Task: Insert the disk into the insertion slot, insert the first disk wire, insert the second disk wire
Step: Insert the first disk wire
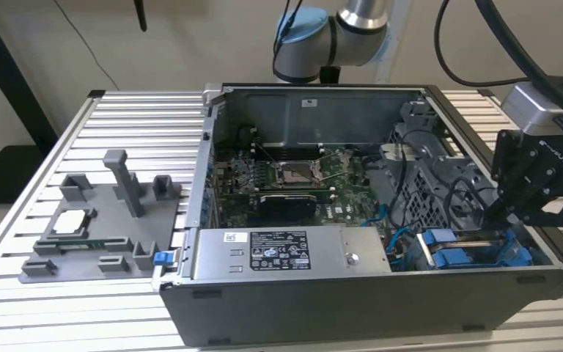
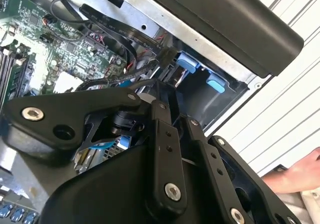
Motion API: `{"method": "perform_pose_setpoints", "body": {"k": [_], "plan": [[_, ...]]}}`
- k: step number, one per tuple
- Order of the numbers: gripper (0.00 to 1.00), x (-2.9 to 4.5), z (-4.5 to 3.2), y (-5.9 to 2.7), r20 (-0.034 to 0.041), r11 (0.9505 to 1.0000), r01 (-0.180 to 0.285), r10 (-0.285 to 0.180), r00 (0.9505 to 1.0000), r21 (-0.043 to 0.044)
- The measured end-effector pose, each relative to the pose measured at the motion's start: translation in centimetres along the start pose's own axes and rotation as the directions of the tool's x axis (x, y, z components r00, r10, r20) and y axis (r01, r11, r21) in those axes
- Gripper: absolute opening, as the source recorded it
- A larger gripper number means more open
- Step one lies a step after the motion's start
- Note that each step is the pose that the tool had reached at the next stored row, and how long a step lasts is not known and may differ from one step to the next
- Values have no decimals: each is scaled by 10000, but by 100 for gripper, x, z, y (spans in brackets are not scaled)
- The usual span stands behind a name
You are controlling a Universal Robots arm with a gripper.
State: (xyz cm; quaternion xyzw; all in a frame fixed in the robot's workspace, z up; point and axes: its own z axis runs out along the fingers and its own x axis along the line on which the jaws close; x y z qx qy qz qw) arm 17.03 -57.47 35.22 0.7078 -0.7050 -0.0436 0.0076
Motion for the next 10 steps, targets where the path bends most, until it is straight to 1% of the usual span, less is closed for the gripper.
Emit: {"method": "perform_pose_setpoints", "body": {"k": [7, 10], "plan": [[0, -14, 62, -3, 5, 10000, -7, 7, 10000, 7], [0, -21, 84, -5, 7, 10000, 14, -14, 10000, 36]]}}
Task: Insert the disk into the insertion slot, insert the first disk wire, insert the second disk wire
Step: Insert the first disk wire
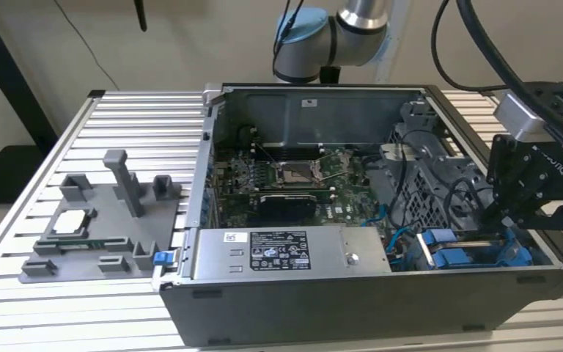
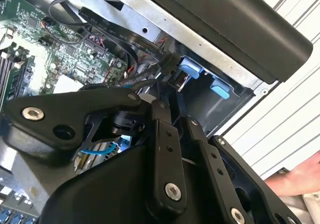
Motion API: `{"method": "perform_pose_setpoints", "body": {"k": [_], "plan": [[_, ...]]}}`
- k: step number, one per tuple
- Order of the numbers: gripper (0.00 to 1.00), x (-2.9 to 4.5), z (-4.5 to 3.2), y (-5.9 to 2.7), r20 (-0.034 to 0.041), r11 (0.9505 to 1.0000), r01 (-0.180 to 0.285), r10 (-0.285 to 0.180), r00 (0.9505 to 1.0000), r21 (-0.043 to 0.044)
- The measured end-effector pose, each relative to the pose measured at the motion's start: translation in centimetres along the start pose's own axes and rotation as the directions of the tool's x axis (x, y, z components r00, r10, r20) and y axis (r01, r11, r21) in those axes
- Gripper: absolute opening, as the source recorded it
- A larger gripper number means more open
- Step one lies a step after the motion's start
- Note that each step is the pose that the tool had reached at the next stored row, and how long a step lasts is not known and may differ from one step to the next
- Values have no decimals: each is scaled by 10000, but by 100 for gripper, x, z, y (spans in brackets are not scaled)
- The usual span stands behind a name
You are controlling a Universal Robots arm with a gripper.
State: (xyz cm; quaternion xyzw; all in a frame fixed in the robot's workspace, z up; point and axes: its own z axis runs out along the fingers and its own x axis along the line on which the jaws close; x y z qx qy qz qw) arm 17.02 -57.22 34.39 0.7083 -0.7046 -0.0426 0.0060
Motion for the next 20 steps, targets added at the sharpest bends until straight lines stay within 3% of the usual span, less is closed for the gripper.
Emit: {"method": "perform_pose_setpoints", "body": {"k": [8, 20], "plan": [[0, -11, 19, -1, 60, 10000, 26, -27, 10000, 80], [0, -9, 100, 2, 44, 10000, 27, -28, 10000, 86]]}}
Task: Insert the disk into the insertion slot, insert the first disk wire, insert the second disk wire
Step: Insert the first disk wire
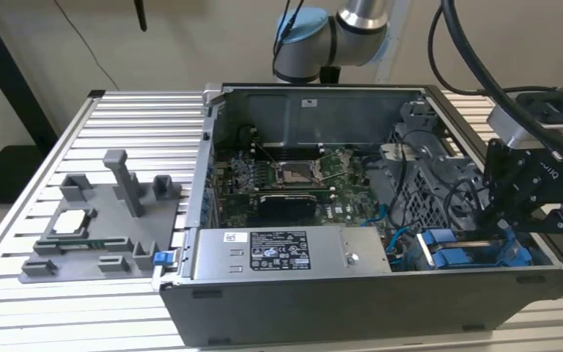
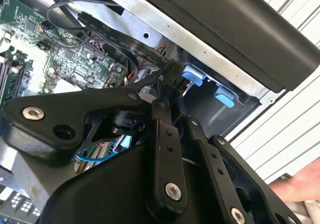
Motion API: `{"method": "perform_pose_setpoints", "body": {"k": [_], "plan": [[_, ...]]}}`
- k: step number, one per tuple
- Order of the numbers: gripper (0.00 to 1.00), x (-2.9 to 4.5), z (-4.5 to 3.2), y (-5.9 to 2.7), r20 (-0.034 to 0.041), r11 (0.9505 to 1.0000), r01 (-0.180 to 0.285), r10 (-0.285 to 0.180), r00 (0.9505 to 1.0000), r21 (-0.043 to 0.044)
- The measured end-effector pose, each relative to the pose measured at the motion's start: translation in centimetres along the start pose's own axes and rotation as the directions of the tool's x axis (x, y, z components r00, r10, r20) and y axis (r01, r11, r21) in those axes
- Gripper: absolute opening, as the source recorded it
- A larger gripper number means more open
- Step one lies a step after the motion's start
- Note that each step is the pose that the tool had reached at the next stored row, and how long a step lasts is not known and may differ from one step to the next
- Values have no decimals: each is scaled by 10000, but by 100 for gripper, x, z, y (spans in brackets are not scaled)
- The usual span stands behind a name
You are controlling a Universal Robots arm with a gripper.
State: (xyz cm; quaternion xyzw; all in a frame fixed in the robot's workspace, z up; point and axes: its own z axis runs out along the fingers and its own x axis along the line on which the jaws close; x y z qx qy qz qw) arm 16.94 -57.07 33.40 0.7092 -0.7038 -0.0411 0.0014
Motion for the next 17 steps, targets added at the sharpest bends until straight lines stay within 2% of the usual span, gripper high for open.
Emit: {"method": "perform_pose_setpoints", "body": {"k": [1, 2, 6, 9, 12, 17], "plan": [[0, 0, 8, 2, 14, 10000, -1, 1, 10000, -3], [100, 1, 16, 4, 26, 10000, -3, 3, 10000, -3], [100, 0, 4, 7, 23, 10000, -1, 1, 10000, -1], [100, -3, -46, 10, 45, 10000, 1, -1, 10000, -1], [100, -7, -126, 15, 45, 10000, 1, -1, 10000, -1], [100, -19, -329, 28, 44, 10000, 0, 0, 10000, -1]]}}
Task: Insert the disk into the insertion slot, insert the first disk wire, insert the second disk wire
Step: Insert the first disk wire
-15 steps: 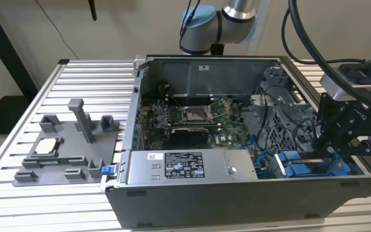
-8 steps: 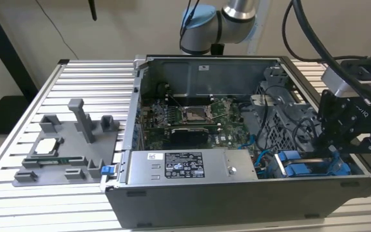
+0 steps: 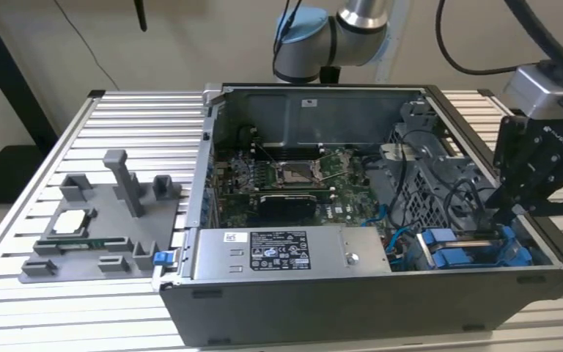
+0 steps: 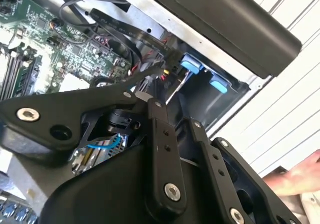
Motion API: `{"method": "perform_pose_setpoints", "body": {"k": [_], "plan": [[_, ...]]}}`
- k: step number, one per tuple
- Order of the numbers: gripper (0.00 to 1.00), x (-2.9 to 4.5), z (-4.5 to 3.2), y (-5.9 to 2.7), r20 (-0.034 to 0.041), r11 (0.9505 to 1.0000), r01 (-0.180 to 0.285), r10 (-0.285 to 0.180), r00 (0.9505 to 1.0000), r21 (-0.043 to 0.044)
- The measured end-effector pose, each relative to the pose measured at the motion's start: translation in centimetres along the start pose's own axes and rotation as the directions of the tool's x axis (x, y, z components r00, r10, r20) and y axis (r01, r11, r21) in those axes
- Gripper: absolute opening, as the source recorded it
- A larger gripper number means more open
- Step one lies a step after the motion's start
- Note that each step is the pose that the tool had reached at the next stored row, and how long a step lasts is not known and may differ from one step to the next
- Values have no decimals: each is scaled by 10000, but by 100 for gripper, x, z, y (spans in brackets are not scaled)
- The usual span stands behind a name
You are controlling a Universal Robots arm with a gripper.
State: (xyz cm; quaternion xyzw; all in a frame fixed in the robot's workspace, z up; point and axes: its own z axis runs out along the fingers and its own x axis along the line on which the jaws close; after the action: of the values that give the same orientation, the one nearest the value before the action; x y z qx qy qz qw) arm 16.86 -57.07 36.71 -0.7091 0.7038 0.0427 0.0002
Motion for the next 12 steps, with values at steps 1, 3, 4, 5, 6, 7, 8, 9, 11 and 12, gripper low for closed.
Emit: {"method": "perform_pose_setpoints", "body": {"k": [1, 3, 4, 5, 6, 7, 8, 9, 11, 12], "plan": [[100, -2, -37, 2, 2, 10000, 0, 0, 10000, 0], [100, -6, -107, 7, 0, 10000, 0, 0, 10000, 0], [100, -9, -139, 8, 0, 10000, 0, 0, 10000, 0], [100, -10, -166, 10, 0, 10000, 1, -1, 10000, 0], [100, -11, -191, 11, 0, 10000, 1, -1, 10000, 0], [100, -13, -211, 12, -1, 10000, 1, -1, 10000, 0], [100, -14, -224, 13, 0, 10000, 1, -1, 10000, 0], [100, -13, -228, 13, 1, 10000, 1, -1, 10000, 0], [100, -14, -228, 13, 3, 10000, 1, -1, 10000, -1], [100, -14, -231, 14, 1, 10000, 1, -1, 10000, 0]]}}
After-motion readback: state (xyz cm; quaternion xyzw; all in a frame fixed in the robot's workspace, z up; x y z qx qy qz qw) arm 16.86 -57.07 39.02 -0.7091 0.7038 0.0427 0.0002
